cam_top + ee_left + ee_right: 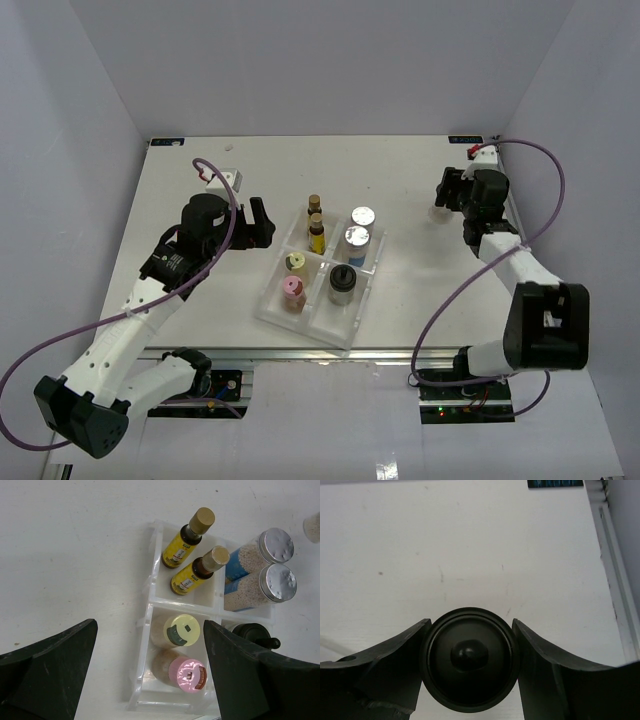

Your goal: Organize the condiment bottles

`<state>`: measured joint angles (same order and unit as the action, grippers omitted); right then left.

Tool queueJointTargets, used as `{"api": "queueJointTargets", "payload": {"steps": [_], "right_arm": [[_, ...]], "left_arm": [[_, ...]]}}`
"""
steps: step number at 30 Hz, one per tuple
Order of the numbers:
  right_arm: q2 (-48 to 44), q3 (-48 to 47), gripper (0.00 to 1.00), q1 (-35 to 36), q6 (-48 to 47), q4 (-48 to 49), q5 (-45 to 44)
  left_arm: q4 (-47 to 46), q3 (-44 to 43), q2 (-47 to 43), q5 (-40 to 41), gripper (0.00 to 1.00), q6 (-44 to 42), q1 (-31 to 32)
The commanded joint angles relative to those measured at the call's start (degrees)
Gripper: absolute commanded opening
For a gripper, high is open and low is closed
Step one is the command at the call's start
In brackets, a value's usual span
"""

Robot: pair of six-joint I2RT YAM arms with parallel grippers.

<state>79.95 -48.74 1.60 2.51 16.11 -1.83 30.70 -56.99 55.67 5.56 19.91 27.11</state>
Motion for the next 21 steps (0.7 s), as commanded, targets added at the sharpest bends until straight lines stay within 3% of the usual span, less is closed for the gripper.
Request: {"api": "queueJointTargets", "payload": {"steps": [1,9,15,21], "right_arm": [[-11.95,-4.54,0.08,5.93,-3.27,-7.08,1.22],[-23.50,-7.77,0.08,20.79,-5.14,-24.19,4.18],[-27.28,-9.95,0.08,29.42,-3.65,-30.98,7.19],[-30.76,-7.97,0.08,40.56,-2.95,-31.82,8.48]], "left_arm": [[-0.56,-1.17,-0.26,-0.87,0.98,2.09,-0.31],[-0.59,-1.05,0.07,-2.47,0.98,4.29,-0.31],[0.05,-1.37,-0.12,-2.40,0.98,4.70,-0.31],[-0.08,-0.21,-0.15,-1.13,0.98,4.55,-0.31]]}}
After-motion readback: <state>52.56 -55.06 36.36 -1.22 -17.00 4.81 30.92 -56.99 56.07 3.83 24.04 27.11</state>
